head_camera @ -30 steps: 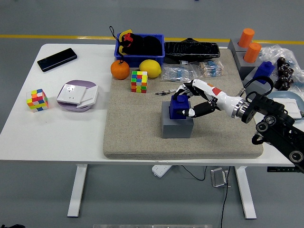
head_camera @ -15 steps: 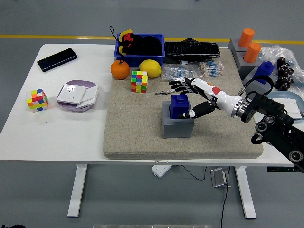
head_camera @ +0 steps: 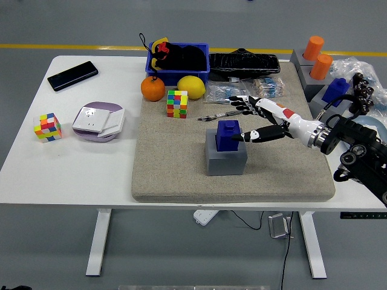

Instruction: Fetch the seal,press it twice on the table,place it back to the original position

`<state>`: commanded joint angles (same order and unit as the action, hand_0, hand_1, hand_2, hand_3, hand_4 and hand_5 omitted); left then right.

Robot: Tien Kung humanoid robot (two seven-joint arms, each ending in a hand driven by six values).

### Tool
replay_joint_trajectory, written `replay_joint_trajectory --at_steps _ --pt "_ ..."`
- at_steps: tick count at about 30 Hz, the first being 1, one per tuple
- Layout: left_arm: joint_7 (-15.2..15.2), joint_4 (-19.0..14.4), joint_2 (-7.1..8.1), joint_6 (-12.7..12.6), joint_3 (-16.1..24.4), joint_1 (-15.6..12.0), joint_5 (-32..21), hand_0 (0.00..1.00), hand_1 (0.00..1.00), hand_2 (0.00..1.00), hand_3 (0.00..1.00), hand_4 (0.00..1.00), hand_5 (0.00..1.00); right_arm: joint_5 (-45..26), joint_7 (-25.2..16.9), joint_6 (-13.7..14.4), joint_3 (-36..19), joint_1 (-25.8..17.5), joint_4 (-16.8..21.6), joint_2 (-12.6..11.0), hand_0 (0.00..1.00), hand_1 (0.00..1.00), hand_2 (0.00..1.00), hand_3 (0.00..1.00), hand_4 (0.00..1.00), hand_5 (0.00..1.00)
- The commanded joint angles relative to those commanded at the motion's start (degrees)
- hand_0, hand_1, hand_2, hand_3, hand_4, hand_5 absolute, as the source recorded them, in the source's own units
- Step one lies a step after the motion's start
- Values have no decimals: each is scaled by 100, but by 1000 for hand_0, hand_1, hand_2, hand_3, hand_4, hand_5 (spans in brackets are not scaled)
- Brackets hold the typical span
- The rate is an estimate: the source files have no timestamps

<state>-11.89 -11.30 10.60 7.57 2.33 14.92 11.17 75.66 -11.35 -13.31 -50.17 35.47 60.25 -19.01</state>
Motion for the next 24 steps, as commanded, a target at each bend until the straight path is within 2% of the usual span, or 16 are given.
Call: replay_joint_trajectory --at_steps 1,6,7,12,13,14,18,19,24 --pt "-1 1 0 1 -1 0 -3 725 696 684 754 710 244 13 8 -10 -67 -31 1 -47 997 992 993 998 998 517" --pt "31 0 1 -1 -80 16 -101 725 696 684 754 710 244 92 45 -119 -591 -326 97 -381 997 992 993 998 998 517" --pt "36 0 2 -3 -91 18 -115 725 696 683 754 710 244 100 54 -130 -729 -409 124 -454 998 998 998 998 998 581" --pt "33 8 11 -12 -87 21 -132 725 696 683 754 710 244 93 76 -61 -1502 -824 161 -696 998 998 998 998 998 581" --pt "28 9 14 -14 -78 24 -126 725 696 684 754 710 244 89 89 -34 -1705 -943 131 -743 996 990 983 998 998 659" --pt "28 9 17 -16 -80 25 -133 725 696 684 754 710 244 104 106 -20 -1934 -1061 105 -779 996 990 983 998 998 659" --pt "50 7 32 -22 -121 36 -190 725 696 684 754 710 244 163 185 -14 -2681 -1506 26 -866 996 990 983 998 998 659" --pt "49 7 34 -23 -120 38 -189 725 696 684 754 710 243 183 206 -14 -2887 -1602 4 -870 986 973 971 987 998 714" --pt "48 6 47 -32 -112 49 -172 725 696 684 754 710 243 363 321 9 -3913 -2082 -131 -810 986 973 971 987 998 714"
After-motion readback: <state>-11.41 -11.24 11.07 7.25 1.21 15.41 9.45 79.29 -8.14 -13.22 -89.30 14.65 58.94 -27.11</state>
